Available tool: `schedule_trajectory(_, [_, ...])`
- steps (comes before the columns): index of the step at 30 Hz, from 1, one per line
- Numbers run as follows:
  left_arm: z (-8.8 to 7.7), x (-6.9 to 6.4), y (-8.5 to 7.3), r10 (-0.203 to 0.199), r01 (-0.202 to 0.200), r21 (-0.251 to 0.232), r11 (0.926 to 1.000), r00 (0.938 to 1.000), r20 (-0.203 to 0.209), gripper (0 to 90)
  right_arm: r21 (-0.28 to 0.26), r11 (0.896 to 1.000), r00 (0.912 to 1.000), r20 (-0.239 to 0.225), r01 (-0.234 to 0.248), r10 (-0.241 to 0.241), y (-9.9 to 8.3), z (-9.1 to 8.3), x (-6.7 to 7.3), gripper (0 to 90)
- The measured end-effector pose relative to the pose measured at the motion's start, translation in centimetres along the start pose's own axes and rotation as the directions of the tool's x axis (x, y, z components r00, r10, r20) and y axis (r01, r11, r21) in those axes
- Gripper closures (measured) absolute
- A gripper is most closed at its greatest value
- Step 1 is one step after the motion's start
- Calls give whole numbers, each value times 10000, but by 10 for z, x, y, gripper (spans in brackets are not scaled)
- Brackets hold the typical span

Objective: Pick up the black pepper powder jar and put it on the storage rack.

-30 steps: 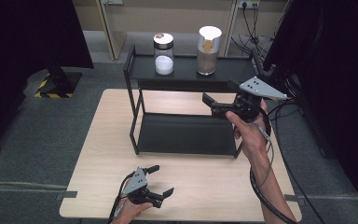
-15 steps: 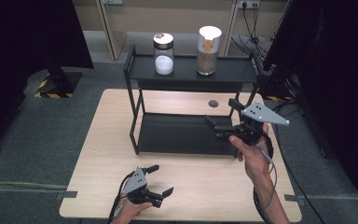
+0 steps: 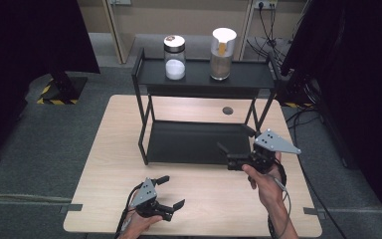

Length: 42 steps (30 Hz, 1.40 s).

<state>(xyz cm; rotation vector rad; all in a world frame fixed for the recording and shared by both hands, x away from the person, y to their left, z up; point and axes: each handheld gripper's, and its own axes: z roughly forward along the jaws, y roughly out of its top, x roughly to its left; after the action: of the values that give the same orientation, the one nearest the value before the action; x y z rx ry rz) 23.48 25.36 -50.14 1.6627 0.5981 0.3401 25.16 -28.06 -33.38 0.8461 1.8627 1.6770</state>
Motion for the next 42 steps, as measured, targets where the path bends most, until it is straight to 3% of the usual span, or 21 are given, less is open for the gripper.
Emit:
schedule_trajectory(24, [0,0,0,-6,6,-21,10000,10000,-51,11,283,9994,9992,-351,-181,191,-54,-16,7,3])
schedule_trajectory(42, [-1,0,0,-13,13,-59,10000,9999,-108,11,544,9975,9988,-169,-447,457,-98,-28,14,3])
